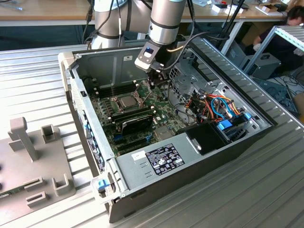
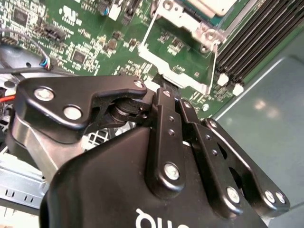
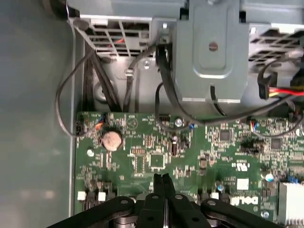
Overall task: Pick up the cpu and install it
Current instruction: 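Close the cpu cover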
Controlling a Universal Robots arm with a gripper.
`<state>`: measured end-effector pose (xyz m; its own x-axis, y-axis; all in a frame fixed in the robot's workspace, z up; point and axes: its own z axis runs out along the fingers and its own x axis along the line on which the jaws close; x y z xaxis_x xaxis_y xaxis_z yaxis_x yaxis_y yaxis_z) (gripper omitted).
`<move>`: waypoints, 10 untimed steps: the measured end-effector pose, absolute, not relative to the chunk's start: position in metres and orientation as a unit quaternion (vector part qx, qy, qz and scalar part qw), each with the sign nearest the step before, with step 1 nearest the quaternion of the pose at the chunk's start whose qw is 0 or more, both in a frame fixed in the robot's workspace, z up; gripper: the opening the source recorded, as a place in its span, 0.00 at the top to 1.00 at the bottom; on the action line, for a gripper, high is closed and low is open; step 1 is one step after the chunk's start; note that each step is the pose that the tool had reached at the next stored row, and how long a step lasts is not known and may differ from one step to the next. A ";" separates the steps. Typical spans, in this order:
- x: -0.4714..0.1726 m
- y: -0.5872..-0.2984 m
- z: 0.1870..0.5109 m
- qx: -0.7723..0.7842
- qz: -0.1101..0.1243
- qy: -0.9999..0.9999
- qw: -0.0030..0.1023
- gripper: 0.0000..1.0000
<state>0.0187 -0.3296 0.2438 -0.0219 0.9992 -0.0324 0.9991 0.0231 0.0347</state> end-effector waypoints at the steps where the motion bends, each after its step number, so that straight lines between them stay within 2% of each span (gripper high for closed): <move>1: 0.015 -0.330 0.244 0.699 0.003 0.715 0.026 0.89; 10: -0.018 -0.330 0.244 0.699 0.019 0.714 0.042 0.89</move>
<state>-0.0180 -0.3296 0.2438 -0.0203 0.9992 -0.0336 0.9960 0.0231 0.0868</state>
